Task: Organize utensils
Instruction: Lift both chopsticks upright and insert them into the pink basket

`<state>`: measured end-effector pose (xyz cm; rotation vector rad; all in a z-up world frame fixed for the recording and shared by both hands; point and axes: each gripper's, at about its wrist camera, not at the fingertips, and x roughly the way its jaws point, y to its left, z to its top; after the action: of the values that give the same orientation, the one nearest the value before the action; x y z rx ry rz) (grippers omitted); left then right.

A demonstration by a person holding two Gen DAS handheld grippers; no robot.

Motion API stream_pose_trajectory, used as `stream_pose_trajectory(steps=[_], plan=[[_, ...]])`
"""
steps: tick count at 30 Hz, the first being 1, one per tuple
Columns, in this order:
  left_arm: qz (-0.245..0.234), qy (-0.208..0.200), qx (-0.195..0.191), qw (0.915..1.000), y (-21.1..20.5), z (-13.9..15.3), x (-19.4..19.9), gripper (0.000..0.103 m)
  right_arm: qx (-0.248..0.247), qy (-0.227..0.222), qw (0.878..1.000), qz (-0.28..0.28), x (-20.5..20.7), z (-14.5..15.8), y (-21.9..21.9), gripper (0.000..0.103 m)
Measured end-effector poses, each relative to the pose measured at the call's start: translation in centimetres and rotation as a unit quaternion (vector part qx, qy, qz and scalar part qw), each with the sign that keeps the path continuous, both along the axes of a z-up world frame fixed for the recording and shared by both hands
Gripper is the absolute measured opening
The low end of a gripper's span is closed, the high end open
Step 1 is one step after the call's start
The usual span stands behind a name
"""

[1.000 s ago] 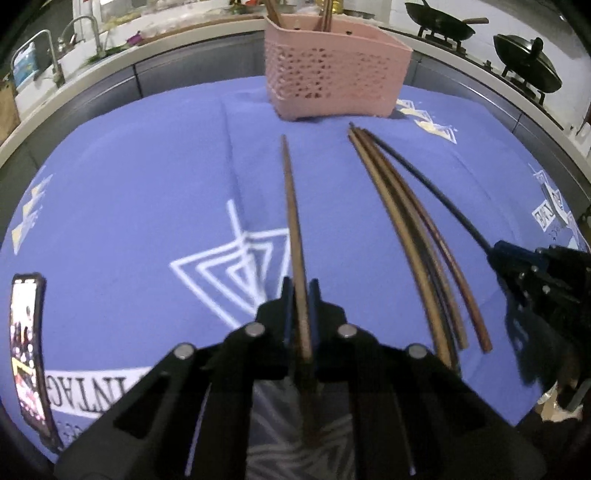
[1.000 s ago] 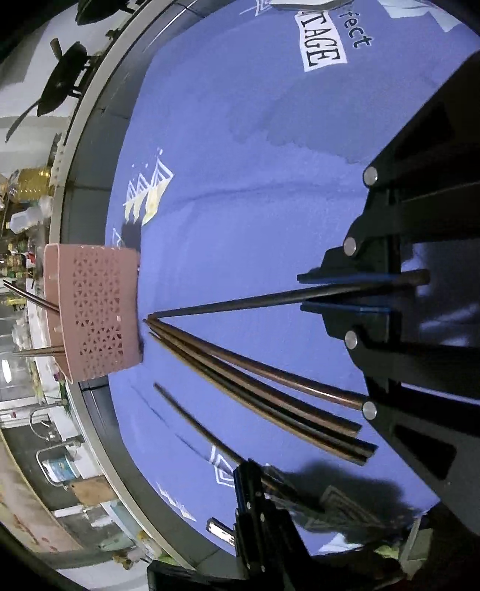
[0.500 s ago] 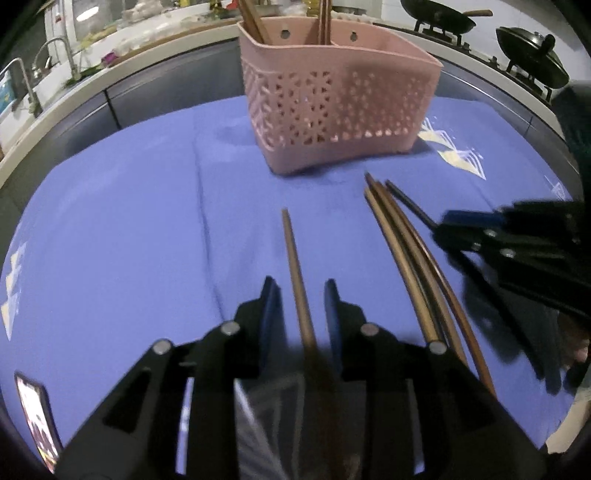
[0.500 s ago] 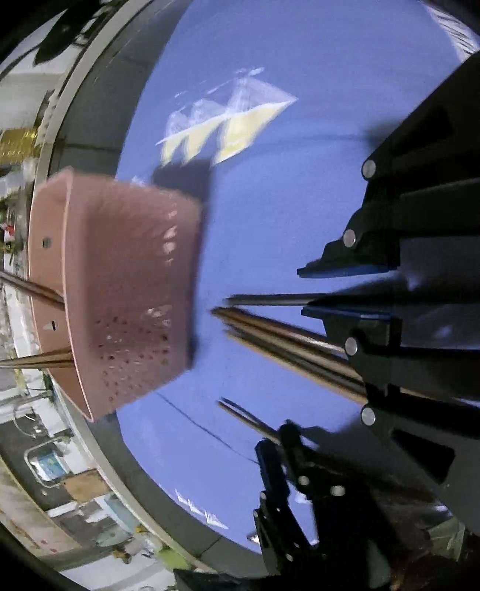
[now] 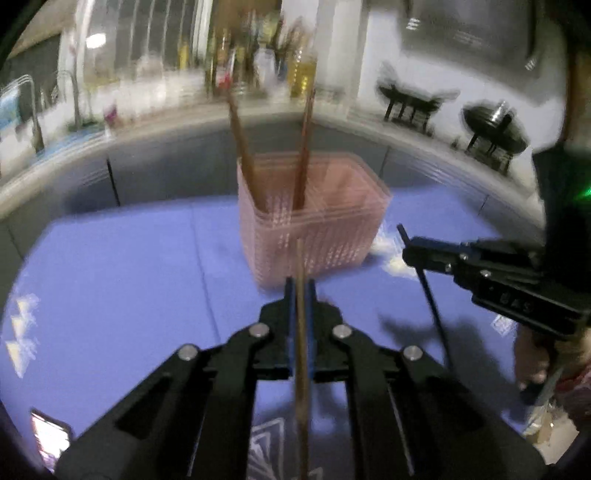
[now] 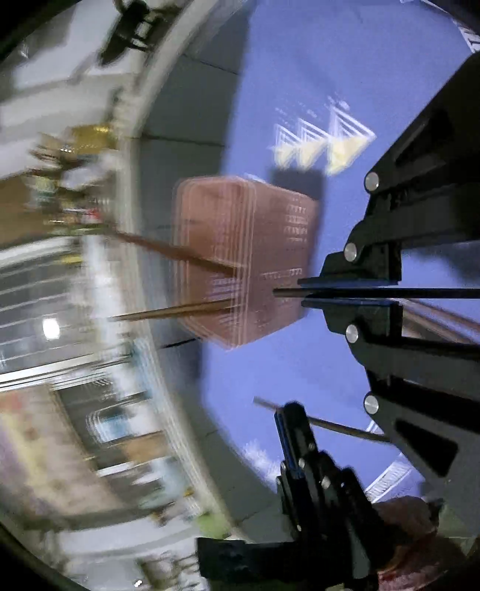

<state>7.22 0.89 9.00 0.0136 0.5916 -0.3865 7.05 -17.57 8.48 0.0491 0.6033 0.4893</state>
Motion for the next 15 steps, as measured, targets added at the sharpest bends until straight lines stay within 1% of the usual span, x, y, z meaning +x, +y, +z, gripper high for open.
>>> stream_pose_trajectory(steps=[1, 2, 4, 6, 10, 15], plan=[[0.0, -0.022, -0.006, 0.9997, 0.3, 1.4, -1.3, 0.004, 0.007, -0.02, 1.0, -0.004, -0.9, 0.8, -0.4, 0.005], [0.001, -0.037, -0.008, 0.9993, 0.5, 2.3, -2.2, 0.004, 0.015, -0.047, 0.999, -0.009, -2.0, 2.0, -0.9, 0.005], [0.005, -0.065, -0.009, 0.9979, 0.8, 3.7, -4.0, 0.004, 0.027, -0.082, 0.996, -0.017, -3.8, 3.3, -1.7, 0.005], [0.007, -0.077, -0.011, 0.997, 1.1, 4.1, -4.9, 0.004, 0.033, -0.102, 0.994, -0.025, -4.5, 3.8, -1.8, 0.005], [0.012, -0.095, 0.008, 0.9954, 1.1, 4.0, -5.8, 0.004, 0.03, -0.121, 0.991, -0.038, -4.8, 4.0, -2.2, 0.005], [0.005, -0.084, 0.003, 0.9965, 1.3, 4.7, -4.9, 0.004, 0.037, -0.111, 0.993, -0.032, -4.3, 4.7, -2.1, 0.005]])
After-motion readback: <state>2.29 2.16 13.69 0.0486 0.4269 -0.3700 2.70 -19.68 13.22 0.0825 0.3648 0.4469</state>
